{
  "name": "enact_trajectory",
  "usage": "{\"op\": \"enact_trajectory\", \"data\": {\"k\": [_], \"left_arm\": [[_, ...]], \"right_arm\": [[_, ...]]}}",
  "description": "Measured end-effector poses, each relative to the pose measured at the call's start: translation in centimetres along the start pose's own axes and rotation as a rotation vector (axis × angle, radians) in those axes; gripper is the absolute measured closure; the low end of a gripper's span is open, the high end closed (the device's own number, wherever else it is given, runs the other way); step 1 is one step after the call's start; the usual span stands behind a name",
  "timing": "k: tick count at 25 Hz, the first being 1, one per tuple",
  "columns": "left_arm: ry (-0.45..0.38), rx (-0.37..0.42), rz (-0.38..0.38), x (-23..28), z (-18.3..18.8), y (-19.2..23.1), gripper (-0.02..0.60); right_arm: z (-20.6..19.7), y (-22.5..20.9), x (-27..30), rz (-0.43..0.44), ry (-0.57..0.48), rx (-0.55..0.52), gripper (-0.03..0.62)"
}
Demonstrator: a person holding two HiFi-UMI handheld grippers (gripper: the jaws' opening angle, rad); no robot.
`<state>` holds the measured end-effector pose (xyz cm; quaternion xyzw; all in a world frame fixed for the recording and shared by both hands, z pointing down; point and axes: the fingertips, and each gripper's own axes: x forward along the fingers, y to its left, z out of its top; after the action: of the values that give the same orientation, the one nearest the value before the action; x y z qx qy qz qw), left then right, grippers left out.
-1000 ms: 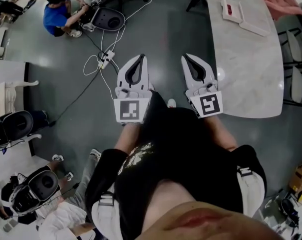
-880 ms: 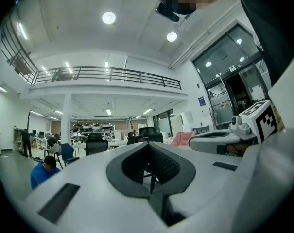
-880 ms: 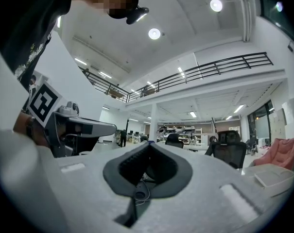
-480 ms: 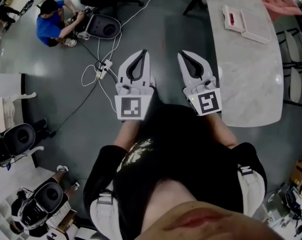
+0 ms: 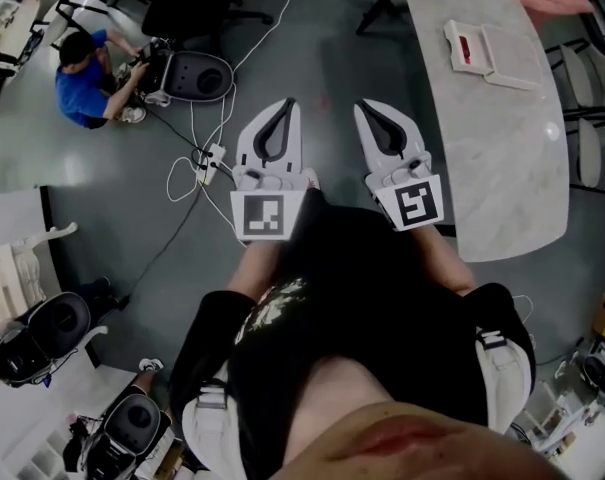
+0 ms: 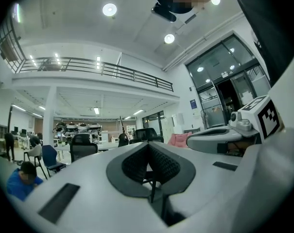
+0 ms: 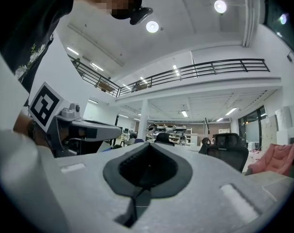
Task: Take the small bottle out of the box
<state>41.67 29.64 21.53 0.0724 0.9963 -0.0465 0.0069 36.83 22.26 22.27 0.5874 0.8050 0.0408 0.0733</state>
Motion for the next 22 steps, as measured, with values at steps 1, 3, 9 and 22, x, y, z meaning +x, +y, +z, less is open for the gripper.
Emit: {"op": "enact_trajectory", "data": {"k": [1, 3, 9, 22], "left_arm": [[0.0, 0.001, -0.008, 0.6, -0.1, 0.8, 0.569], [0.01, 0.008, -0.028, 1.9, -0.5, 2.5, 0.569], [-0.011, -0.017, -0.079, 5.6, -2.0, 6.6, 0.569], [0.013, -0.033, -0.194, 10.0, -4.6, 10.9, 0.569]], "right_arm": [[-0.1, -0.2, 1.0, -0.01, 0.003, -0.002, 0.599], [-0.3, -0.6, 3.1, -0.028, 0.005, -0.006, 0.599], [-1.8, -1.6, 8.3, -0.084, 0.006, -0.012, 0.599], [-3.6, -2.7, 13.1, -0.2, 0.036, -0.023, 0.599]]}}
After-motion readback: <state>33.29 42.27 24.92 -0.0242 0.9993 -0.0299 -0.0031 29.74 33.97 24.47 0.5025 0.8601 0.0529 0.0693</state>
